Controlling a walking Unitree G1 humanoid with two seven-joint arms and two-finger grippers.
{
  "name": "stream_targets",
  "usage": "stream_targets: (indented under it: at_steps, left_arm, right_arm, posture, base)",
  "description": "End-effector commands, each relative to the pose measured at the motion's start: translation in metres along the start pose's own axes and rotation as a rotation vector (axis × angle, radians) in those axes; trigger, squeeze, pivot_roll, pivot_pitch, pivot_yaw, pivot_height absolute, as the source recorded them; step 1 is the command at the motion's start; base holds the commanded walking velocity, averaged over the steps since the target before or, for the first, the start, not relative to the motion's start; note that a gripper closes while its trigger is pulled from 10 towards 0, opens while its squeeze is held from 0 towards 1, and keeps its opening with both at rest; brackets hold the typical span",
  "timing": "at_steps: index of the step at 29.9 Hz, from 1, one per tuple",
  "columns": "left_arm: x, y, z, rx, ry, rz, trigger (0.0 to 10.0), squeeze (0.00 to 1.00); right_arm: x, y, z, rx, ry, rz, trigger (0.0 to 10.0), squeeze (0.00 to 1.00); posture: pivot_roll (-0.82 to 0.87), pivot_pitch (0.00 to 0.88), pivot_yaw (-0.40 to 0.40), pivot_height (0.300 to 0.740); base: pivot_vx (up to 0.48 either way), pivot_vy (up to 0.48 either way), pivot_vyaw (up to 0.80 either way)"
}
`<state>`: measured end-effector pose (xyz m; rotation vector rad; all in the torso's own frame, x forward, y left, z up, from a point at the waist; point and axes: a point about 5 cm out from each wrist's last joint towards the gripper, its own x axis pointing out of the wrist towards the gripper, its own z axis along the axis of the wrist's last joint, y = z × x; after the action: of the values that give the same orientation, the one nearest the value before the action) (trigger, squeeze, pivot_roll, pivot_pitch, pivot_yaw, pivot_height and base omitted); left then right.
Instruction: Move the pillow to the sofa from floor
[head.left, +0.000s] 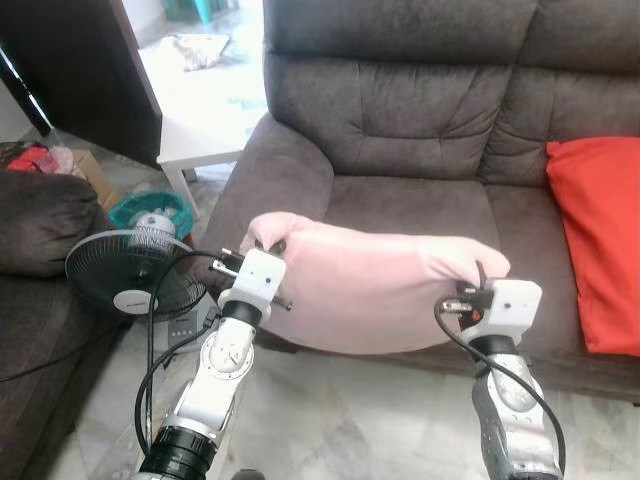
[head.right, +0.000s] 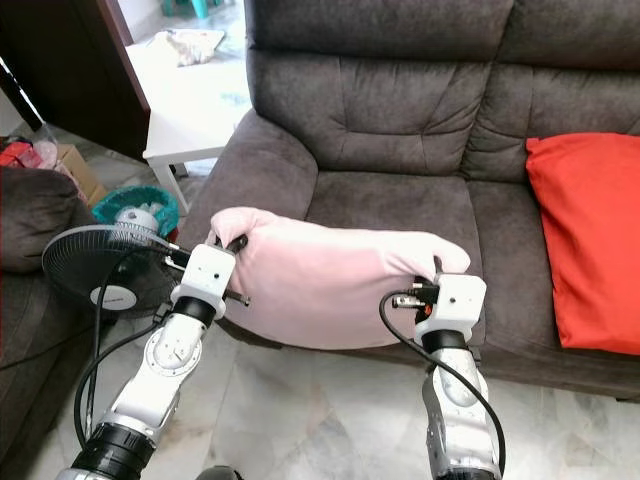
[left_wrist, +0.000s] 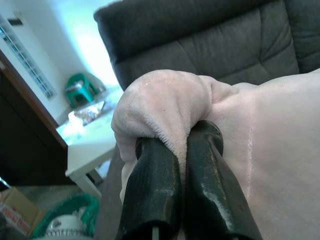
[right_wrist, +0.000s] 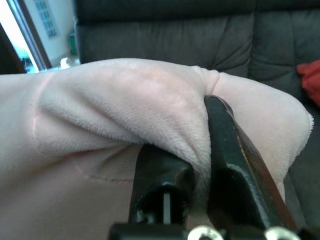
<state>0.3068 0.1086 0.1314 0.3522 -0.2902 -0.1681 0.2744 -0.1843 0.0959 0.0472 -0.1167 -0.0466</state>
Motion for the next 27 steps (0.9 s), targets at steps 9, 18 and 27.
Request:
stream_targets:
  at_steps: [9,18,27]
  left_arm:
    - [-0.002,0.006,0.010,-0.002,-0.040,0.033,10.0,0.00]
    - [-0.003,0.011,0.006,-0.013,-0.021,0.029,10.0,0.00]
    - [0.001,0.007,0.013,-0.001,-0.057,0.005,10.0,0.00]
  right_arm:
    - [-0.015,-0.002,0.025,-0.012,-0.052,-0.013,10.0,0.00]
    - [-0.015,-0.002,0.023,-0.009,-0.021,-0.011,10.0,0.00]
    - [-0.015,-0.012,0.028,-0.035,-0.018,-0.007,10.0,0.00]
  posture:
    - [0.07,0.033,0.031,0.740]
    - [0.06,0.017,0.050,0.740]
    - [0.06,0.024,0.039,0.740]
  base:
    - [0.000,0.000,0.00]
    - [0.000,0.000,0.00]
    - [0.000,0.000,0.00]
